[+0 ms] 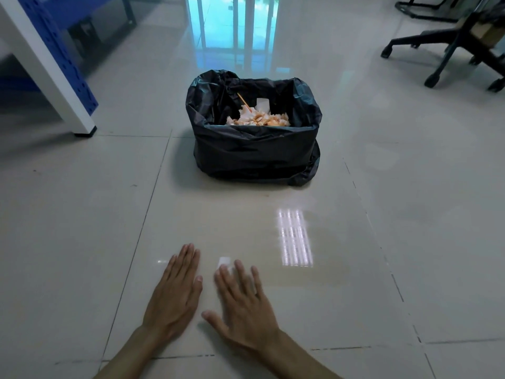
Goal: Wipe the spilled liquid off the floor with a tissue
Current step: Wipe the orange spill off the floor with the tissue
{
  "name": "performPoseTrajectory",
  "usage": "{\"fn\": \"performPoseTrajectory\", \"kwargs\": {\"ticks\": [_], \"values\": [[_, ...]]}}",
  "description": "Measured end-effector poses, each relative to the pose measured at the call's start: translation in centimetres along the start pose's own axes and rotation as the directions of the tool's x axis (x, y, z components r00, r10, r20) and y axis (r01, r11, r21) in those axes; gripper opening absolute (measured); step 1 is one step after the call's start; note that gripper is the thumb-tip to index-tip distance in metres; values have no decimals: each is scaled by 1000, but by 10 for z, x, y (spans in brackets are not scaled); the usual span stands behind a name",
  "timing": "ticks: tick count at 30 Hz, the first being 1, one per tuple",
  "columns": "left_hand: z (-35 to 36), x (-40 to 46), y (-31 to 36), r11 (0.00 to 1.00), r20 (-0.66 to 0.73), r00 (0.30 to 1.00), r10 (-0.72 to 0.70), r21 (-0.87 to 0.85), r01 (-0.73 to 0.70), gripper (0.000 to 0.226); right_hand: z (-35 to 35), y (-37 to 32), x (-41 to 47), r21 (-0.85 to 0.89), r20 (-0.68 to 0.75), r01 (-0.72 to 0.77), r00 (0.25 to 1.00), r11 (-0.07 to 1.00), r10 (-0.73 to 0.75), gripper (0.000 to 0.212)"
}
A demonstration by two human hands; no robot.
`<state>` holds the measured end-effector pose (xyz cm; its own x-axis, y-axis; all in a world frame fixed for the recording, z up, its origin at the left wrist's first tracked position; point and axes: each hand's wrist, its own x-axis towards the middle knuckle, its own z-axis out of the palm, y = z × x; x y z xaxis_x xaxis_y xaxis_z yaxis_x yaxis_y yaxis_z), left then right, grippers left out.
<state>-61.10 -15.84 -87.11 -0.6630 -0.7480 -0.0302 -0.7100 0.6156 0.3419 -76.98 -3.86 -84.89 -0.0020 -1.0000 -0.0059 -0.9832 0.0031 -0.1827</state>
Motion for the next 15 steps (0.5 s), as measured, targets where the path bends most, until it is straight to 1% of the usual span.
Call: {"fn": "performPoseTrajectory", "kwargs": {"ticks": [2,4,6,8,10,12,13,15], "values": [[0,0,-1,999,1,1000,-8,-43,8,66,5,-10,-5,7,-10,91,996,996,-91,80],[-1,0,-1,997,-7,1000,-11,-71,11,67,6,-5,-10,-7,-31,132,991,991,-132,79],[-3,-1,0,998,-20,1000,-3,-67,2,66,3,9,-17,-40,-42,152,987,988,-154,76],[-5,-2,3,998,-35,999,3,-60,-5,63,-3,27,-25,-52,-45,126,991,991,-128,75],[-7,-2,5,998,-51,999,4,-58,-7,61,-8,51,-34,-52,-56,32,998,998,-35,75],[-8,-2,7,998,-53,999,9,-58,-12,60,-14,84,-43,-70,-38,-119,992,990,116,74],[-9,-2,7,998,-50,999,9,-61,-12,60,-18,103,-46,-91,-17,-212,977,973,212,75],[-9,-2,9,997,-46,999,5,-71,-8,59,-28,136,-53,-117,44,-385,919,916,392,80]]}}
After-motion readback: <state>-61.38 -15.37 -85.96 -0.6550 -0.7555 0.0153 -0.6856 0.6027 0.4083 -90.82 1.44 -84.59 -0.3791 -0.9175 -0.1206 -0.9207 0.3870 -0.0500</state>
